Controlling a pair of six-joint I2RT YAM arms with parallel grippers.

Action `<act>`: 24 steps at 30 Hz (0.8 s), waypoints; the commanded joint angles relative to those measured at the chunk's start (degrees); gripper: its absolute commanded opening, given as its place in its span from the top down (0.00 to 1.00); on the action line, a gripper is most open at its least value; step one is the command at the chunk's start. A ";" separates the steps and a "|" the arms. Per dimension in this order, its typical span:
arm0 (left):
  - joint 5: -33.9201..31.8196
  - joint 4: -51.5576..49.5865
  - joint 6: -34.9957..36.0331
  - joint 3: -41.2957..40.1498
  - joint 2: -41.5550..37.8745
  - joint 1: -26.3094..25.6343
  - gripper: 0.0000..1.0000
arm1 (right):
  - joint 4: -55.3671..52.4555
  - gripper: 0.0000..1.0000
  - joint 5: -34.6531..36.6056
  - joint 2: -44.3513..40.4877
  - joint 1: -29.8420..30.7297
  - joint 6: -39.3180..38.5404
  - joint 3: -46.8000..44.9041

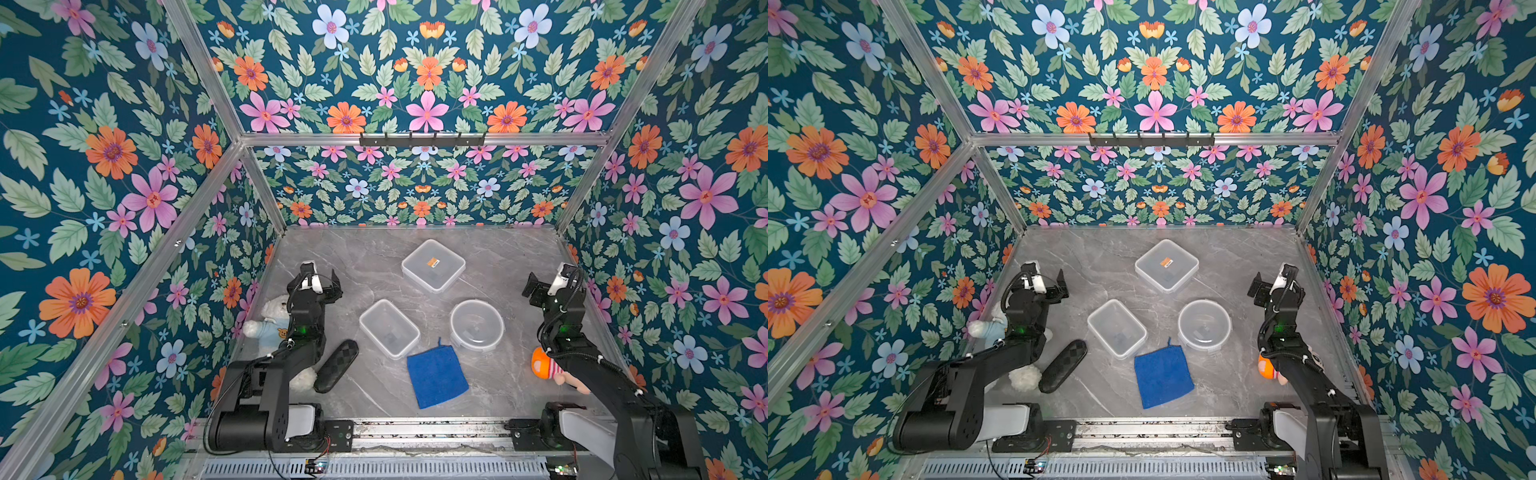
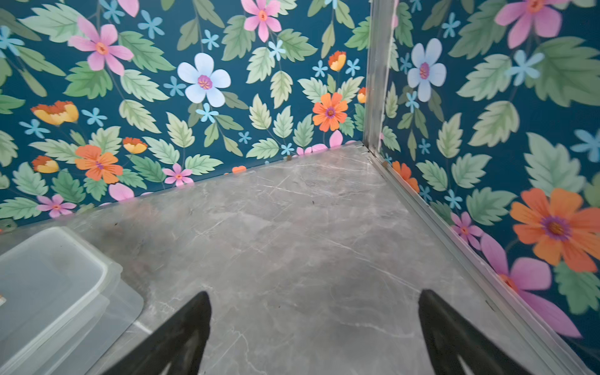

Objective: Wipe the insides of the lunch boxes
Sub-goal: Move the lunch box to the center of the board.

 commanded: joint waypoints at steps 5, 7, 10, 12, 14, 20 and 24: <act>-10.26 -33.70 -17.27 16.81 -3.17 -4.79 0.01 | -31.71 0.01 3.88 -0.88 2.68 7.99 12.40; -5.64 -44.24 -19.25 24.97 -1.59 -4.81 0.01 | -34.49 0.01 0.41 0.24 4.67 8.57 14.87; -9.05 -54.14 -28.22 33.23 0.74 -4.76 0.01 | -38.83 0.01 -2.44 1.73 9.15 9.45 18.79; -9.32 -56.42 -31.43 36.22 1.89 -4.49 0.01 | -42.68 0.12 -2.41 2.56 14.20 9.05 21.71; -7.00 -56.98 -31.75 38.42 3.10 -4.47 0.01 | -45.61 0.28 -4.80 2.81 18.39 8.07 23.83; 0.02 -59.33 -32.52 42.13 6.39 -4.62 0.14 | -57.17 0.72 -11.02 2.83 31.67 12.62 28.78; 1.35 -59.45 -33.00 40.92 5.21 -4.93 0.15 | -62.58 0.84 -15.08 2.64 41.23 17.43 29.22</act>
